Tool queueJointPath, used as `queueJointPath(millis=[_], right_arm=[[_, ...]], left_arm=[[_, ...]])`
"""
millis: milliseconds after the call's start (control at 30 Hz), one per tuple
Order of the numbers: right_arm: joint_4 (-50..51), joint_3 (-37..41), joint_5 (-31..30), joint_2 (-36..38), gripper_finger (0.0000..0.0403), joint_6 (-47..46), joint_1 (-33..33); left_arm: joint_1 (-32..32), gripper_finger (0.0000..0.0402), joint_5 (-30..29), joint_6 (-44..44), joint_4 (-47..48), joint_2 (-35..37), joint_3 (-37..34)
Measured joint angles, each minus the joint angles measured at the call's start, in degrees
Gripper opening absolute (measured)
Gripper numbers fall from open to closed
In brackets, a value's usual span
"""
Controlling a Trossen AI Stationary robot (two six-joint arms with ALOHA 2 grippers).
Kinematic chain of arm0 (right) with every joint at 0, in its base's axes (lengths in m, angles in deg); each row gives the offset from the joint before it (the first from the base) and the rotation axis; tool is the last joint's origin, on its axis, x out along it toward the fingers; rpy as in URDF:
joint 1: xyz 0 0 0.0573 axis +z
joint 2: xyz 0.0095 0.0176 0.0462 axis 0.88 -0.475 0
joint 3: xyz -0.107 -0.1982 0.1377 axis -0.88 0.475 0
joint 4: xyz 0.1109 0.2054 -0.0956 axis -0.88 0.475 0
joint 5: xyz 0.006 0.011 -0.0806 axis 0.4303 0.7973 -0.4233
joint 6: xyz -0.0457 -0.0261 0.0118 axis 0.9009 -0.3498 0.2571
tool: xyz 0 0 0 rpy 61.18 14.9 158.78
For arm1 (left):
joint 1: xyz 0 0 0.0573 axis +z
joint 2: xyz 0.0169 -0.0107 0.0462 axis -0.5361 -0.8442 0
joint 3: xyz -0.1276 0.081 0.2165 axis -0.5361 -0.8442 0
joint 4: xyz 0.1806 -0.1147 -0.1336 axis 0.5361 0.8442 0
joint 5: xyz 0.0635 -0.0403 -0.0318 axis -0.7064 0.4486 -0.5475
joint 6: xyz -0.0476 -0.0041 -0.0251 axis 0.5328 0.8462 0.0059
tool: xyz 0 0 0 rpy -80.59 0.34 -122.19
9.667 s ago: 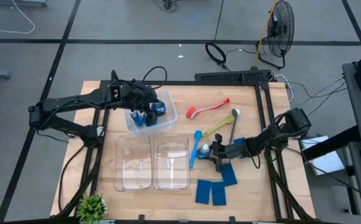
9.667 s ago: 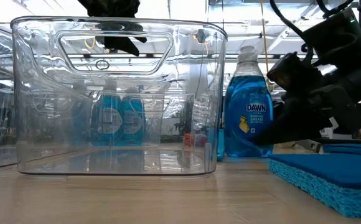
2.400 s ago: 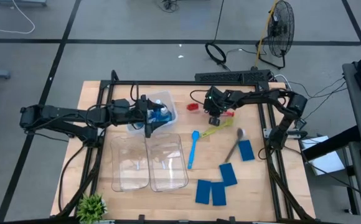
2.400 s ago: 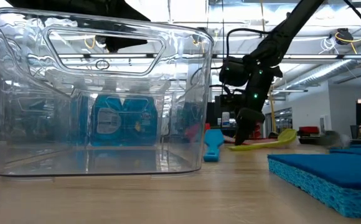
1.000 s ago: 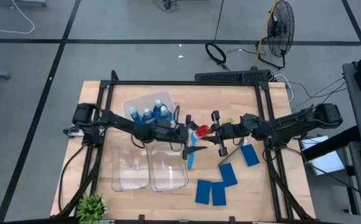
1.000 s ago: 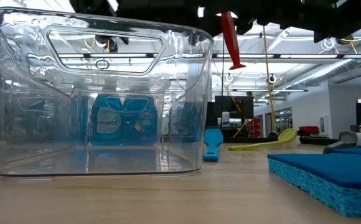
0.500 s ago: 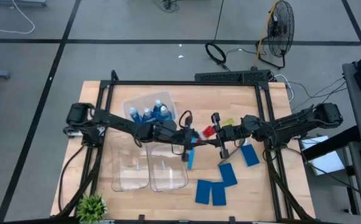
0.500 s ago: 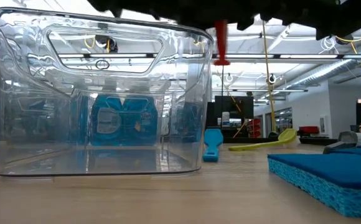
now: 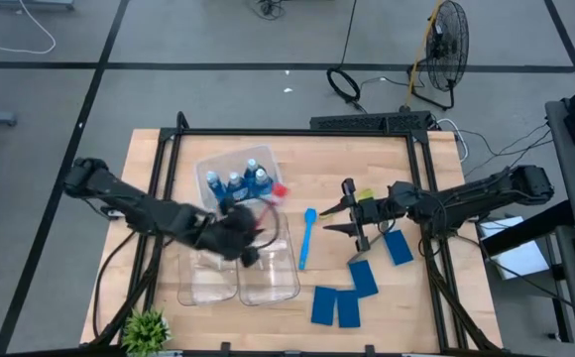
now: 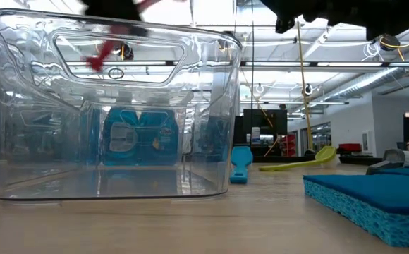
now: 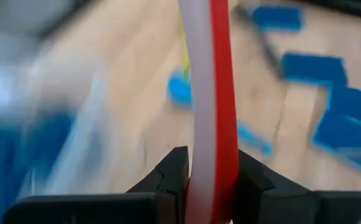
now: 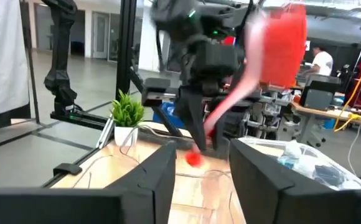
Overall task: Pick & Place Kitchen Sink Supplies
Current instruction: Put the red dishwashing brush into the left transparent bin
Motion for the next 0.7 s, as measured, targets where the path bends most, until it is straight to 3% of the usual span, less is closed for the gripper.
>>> queueJointPath(millis=[133, 233, 467, 600, 700], right_arm=[[1.3, 0.0, 0.0, 2.7, 0.0145, 1.9, 0.0], [1.7, 0.0, 0.0, 4.7, 0.0143, 3.5, 0.0], [4.1, 0.0, 0.0, 9.7, 0.0140, 9.2, 0.0], [6.6, 0.0, 0.0, 11.4, 0.0141, 11.2, 0.0], [8.5, 0.0, 0.0, 11.9, 0.0141, 12.5, 0.0]], left_arm=[[-8.9, 0.0077, -5.1, 27.0, 12.5, 0.3, 0.0], [-15.1, 0.0077, -6.6, 44.4, 16.9, 0.0, 0.0], [-24.7, 0.0077, -7.9, 73.7, 22.9, -4.0, 0.0], [-25.8, 0.0077, -1.4, 85.0, 27.2, -7.0, 0.0], [-25.8, 0.0091, 5.1, 88.0, 27.9, -8.1, 0.0]])
